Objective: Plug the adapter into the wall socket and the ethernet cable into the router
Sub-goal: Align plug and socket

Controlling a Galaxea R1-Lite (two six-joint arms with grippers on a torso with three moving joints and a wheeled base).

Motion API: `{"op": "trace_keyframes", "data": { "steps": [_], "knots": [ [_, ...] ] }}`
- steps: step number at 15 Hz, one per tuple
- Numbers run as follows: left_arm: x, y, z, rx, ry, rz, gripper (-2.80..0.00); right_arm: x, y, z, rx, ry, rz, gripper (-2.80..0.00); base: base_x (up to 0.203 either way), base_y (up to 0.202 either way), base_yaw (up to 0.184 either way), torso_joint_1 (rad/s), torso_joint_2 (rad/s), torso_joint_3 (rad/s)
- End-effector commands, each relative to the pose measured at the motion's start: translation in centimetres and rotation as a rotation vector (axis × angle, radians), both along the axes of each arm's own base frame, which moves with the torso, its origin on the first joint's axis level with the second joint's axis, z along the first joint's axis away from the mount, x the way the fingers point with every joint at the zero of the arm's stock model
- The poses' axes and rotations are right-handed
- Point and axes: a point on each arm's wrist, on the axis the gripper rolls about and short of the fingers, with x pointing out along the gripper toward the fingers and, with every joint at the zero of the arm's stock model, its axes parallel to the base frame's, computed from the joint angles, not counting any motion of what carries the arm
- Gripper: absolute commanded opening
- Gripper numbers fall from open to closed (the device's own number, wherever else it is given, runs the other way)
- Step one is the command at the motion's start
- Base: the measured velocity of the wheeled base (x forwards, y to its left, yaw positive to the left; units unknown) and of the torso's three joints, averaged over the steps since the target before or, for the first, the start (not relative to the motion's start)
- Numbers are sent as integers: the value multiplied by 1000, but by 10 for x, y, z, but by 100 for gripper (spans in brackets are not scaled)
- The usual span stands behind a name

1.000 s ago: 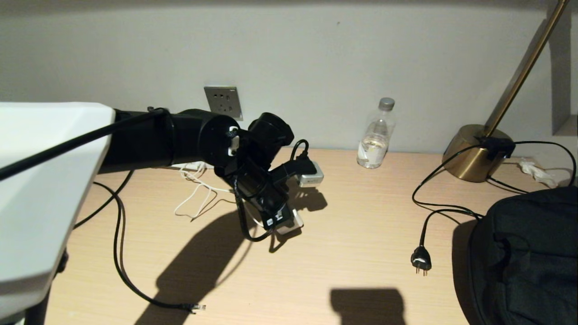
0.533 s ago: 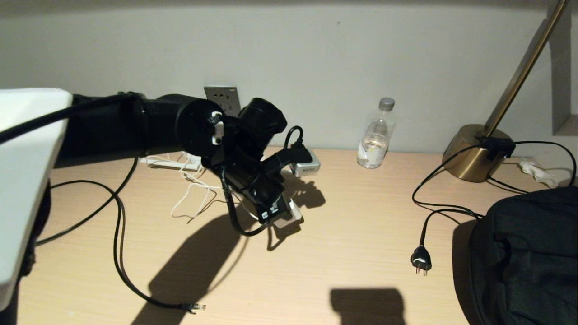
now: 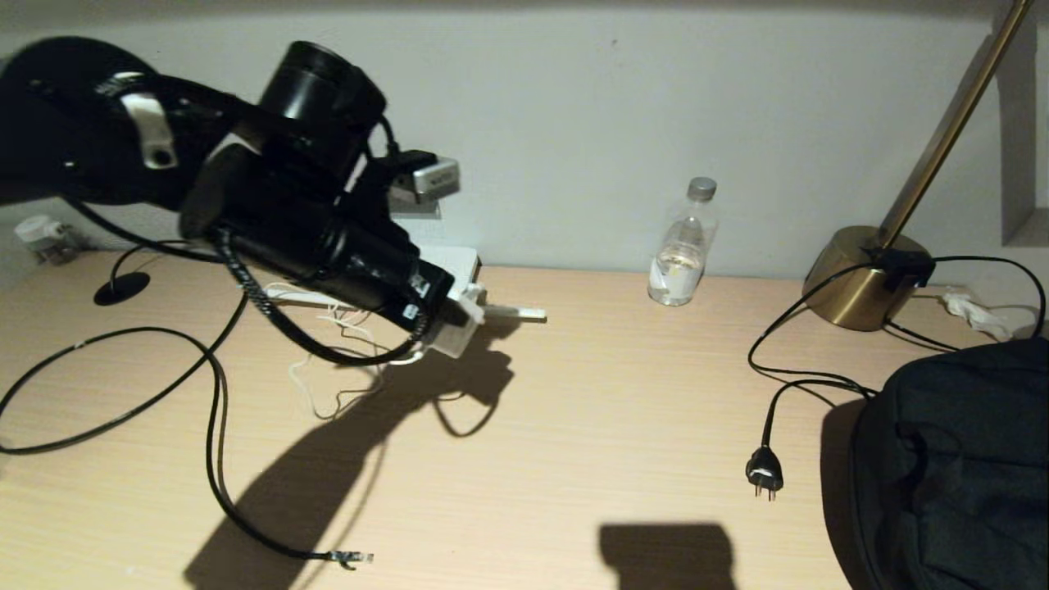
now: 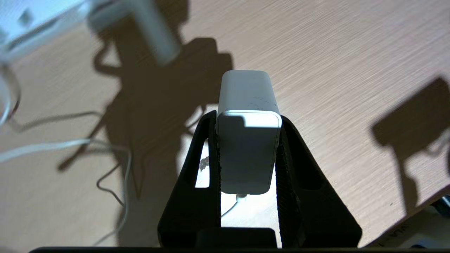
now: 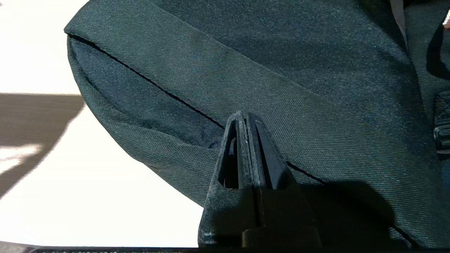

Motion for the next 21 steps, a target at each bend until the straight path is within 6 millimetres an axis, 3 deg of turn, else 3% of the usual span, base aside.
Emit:
{"op": "trace_keyframes", "data": {
  "steps": [1,3,5,10,13,16,19,21],
  "knots": [
    [-25,31,13,-29,-34,61,-280,0,0,0,0,1,0,-280,0,0,0,0,0,0],
    [-32,51,-3,-49,-58,138,-280,0,0,0,0,1,0,-280,0,0,0,0,0,0],
    [-26,62,-18,-95,-198,230,-280,0,0,0,0,1,1,-280,0,0,0,0,0,0],
    [19,57,-35,-228,-608,452,-280,0,0,0,0,1,1,-280,0,0,0,0,0,0],
    [28,71,-34,-313,-675,501,-280,0,0,0,0,1,1,-280,0,0,0,0,0,0],
    [55,93,-44,-368,-774,514,-280,0,0,0,0,1,-1,-280,0,0,0,0,0,0],
    [81,90,-65,-372,-855,507,-280,0,0,0,0,1,1,-280,0,0,0,0,0,0],
    [87,89,-72,-354,-886,503,-280,0,0,0,0,1,-1,-280,0,0,0,0,0,0]
  ]
}}
